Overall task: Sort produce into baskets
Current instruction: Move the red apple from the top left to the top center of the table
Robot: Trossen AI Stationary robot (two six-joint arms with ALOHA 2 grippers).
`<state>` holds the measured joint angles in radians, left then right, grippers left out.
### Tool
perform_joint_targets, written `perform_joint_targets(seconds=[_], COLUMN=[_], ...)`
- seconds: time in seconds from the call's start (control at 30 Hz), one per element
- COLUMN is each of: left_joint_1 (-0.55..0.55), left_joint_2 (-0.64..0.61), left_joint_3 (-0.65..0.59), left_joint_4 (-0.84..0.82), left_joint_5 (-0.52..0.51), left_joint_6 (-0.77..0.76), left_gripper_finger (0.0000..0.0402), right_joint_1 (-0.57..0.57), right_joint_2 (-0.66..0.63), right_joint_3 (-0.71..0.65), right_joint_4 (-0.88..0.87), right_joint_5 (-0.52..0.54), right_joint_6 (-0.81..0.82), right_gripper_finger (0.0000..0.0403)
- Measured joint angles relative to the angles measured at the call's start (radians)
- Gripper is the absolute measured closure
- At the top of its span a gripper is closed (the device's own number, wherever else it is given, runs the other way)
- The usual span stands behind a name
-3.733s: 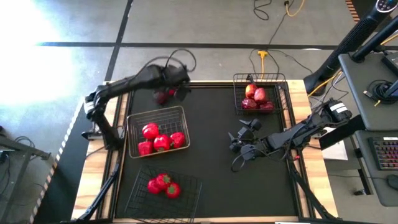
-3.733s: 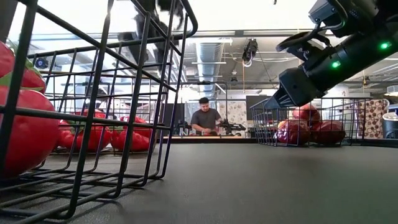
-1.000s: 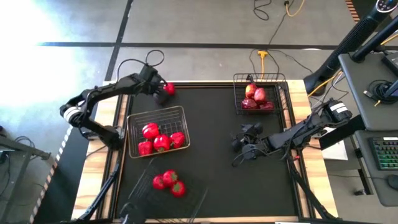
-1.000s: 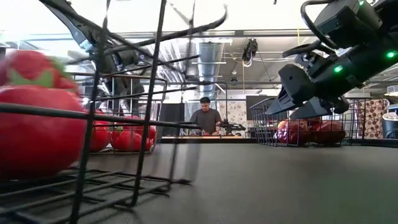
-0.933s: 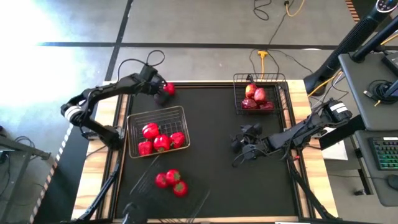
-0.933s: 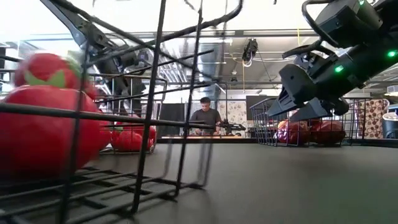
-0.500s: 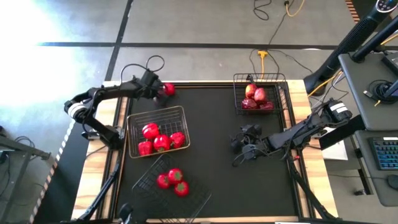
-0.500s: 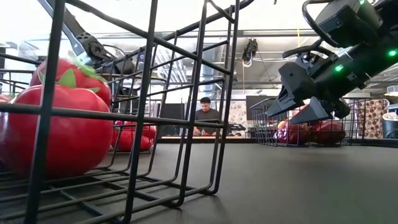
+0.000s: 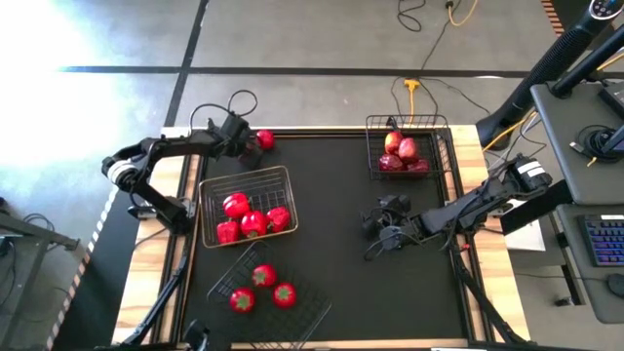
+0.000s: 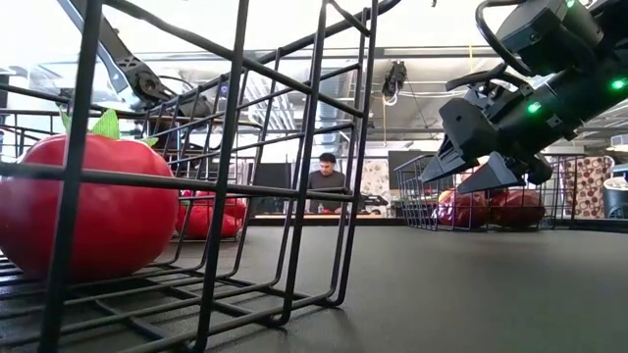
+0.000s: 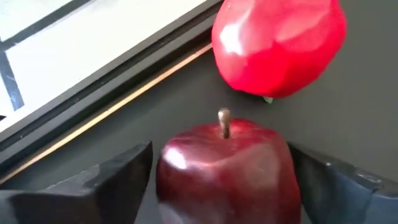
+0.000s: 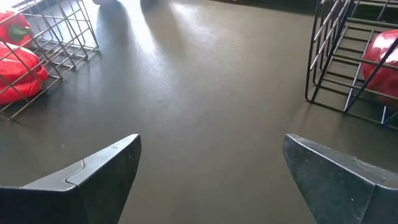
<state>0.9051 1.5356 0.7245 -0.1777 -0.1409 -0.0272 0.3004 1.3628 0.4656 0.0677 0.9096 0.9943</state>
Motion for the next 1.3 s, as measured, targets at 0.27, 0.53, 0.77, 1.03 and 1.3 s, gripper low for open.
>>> perform_joint_targets(seconds=[0.27,0.53,0.77,1.03,1.3], left_joint_1=[0.000,-0.057,-0.248,-0.491,-0.700], left_joint_2=[0.018,-0.134,-0.325,-0.292,-0.076], left_joint_3=[0.018,0.119,0.199,0.255,0.337], left_joint_4=[-0.032,-0.266,-0.271,-0.050,0.248], left_joint_5=[-0.078,-0.057,-0.009,-0.007,-0.009], left_joint_6=[0.041,-0.001,-0.126,-0.254,-0.212], left_gripper_finger=[0.0155,0.0155,0.0155,0.0153,0.0152], right_joint_1=[0.000,0.000,0.000,-0.054,0.033], right_joint_2=[0.000,0.000,0.000,0.000,0.000], right_joint_3=[0.000,-0.002,-0.029,-0.102,-0.131], right_joint_4=[0.000,-0.010,-0.021,-0.091,-0.089], right_joint_5=[0.000,-0.001,0.084,0.116,-0.035], right_joint_6=[0.000,-0.044,-0.181,-0.177,-0.168], right_gripper_finger=[0.0019,0.0019,0.0019,0.0019,0.0019])
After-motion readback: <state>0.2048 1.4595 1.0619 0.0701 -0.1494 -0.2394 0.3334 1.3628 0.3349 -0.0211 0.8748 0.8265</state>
